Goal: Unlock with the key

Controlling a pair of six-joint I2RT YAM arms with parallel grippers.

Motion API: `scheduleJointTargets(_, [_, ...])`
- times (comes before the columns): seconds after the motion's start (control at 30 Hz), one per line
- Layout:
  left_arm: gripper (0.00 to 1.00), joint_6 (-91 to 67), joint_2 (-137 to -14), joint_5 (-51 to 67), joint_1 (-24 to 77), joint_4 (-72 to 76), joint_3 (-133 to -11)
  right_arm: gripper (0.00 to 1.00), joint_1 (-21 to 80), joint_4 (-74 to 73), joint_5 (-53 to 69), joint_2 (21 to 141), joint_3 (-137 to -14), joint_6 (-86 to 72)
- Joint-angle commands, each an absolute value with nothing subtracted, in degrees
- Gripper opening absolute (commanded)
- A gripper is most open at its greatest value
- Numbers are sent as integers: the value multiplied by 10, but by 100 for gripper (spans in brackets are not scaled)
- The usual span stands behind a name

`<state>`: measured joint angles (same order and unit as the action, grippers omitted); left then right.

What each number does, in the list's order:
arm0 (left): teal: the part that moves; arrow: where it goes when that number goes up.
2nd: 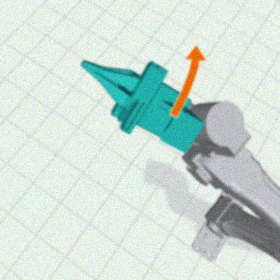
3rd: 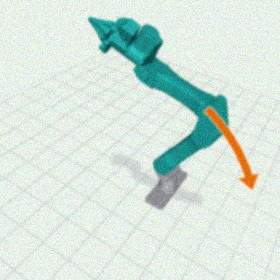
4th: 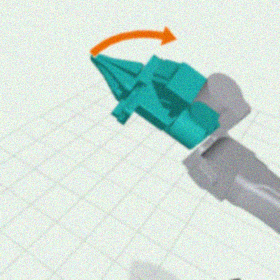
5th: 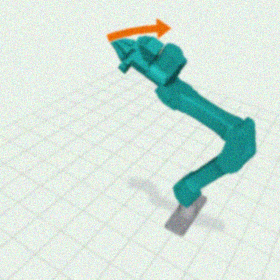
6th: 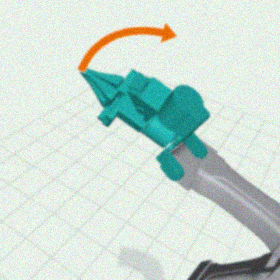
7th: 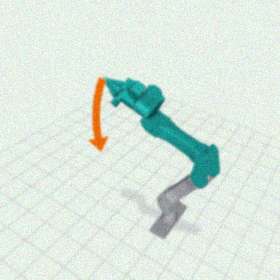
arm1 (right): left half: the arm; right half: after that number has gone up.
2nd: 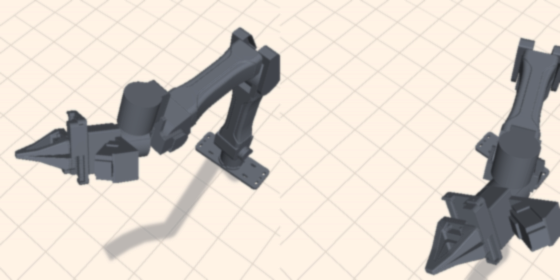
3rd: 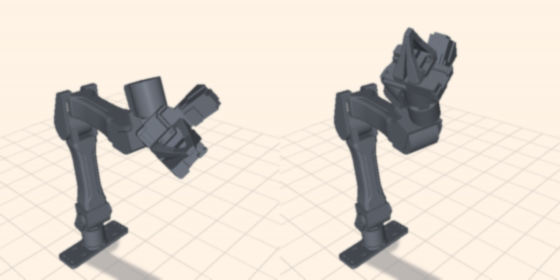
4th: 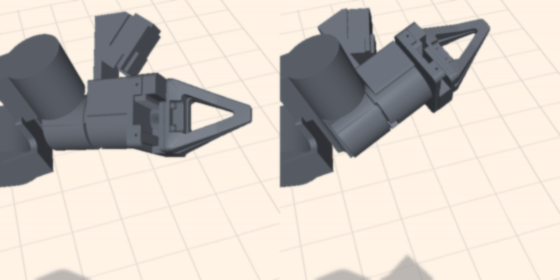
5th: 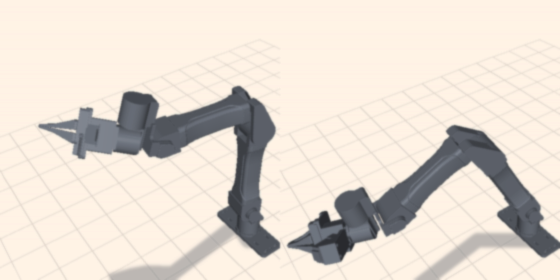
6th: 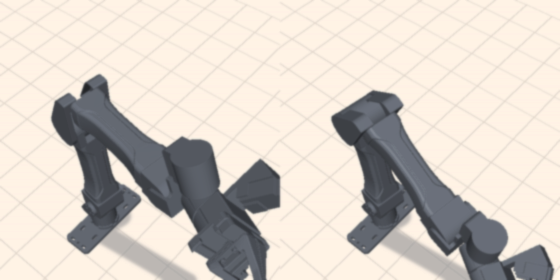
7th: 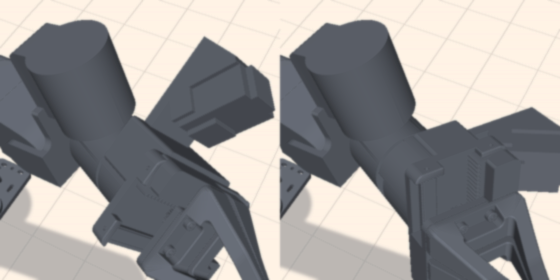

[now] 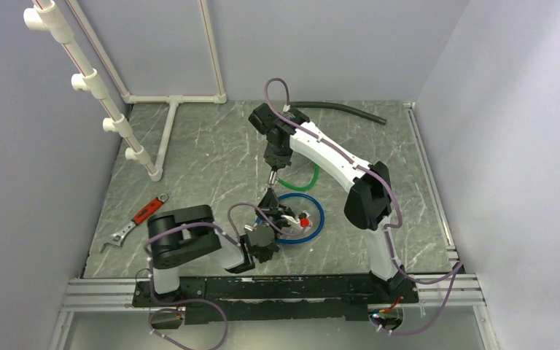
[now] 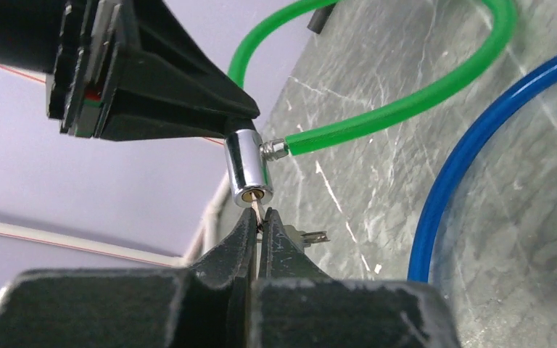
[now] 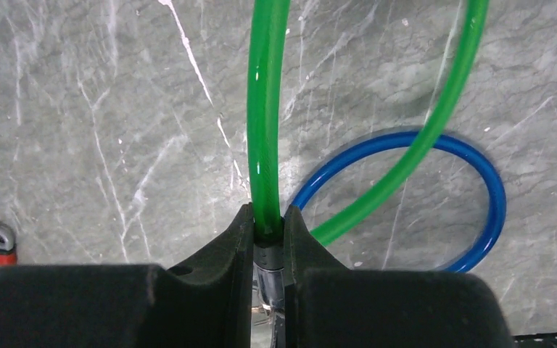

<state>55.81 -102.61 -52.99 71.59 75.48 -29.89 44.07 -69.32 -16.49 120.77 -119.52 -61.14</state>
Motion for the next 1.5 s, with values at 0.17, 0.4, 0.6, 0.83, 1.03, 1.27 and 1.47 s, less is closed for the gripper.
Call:
scheduleJointTargets(0.17, [0, 638, -1021, -549, 740, 782, -323, 0, 448, -653, -156, 1177, -1185, -599])
scheduleJointTargets(0.4, [61, 412, -825, -513, 741, 447, -332, 0, 442, -630, -140, 1173, -1164, -597])
scheduleJointTargets(0.6, [79, 320, -759, -523, 738, 319, -344, 0, 440, -622, -132, 1175, -1162, -596])
scheduleJointTargets(0.83, [96, 73, -627, -372, 705, 39, -404, 0, 434, -614, -128, 1177, -1156, -594])
scheduleJointTargets(1.03, [99, -98, -476, -258, 622, -6, -384, 0, 433, -601, -126, 1171, -1145, -584])
scheduleJointTargets(1.27, [97, -300, -494, 9, 382, -24, -368, 0, 433, -573, -124, 1152, -1113, -575])
scheduleJointTargets(1.47, [89, -373, -578, 220, 279, 136, -327, 0, 433, -550, -102, 1133, -1083, -564])
